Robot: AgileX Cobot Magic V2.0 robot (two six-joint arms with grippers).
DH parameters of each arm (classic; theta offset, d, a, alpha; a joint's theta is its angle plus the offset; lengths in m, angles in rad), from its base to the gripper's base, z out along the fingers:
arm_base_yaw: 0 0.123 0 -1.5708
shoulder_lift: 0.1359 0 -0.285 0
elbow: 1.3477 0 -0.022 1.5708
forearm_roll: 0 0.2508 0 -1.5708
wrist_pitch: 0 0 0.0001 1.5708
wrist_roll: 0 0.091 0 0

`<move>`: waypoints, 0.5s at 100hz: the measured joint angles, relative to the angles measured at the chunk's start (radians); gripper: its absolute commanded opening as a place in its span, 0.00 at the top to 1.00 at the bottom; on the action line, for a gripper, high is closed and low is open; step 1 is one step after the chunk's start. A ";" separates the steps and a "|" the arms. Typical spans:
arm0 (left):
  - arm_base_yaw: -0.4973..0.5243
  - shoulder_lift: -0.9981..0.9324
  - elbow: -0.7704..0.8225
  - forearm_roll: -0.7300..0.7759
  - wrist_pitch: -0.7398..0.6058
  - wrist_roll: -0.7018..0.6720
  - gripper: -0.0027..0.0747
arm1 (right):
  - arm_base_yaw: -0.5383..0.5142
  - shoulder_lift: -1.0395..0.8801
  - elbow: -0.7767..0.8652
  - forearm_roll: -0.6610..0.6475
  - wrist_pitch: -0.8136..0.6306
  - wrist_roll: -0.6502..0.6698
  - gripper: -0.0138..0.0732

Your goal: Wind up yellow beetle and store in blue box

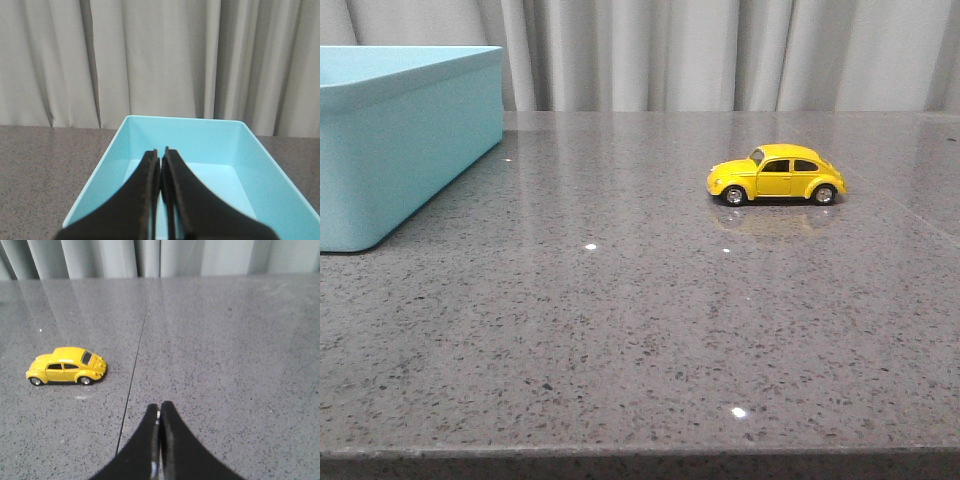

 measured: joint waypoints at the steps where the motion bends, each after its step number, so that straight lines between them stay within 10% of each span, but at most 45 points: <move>1: 0.000 0.009 -0.002 0.000 0.002 0.000 0.99 | 0.000 0.012 -0.005 0.002 0.005 0.000 0.91; 50: 0.000 0.083 -0.038 -0.002 0.009 0.000 0.99 | 0.000 0.168 -0.125 0.006 0.086 0.000 0.91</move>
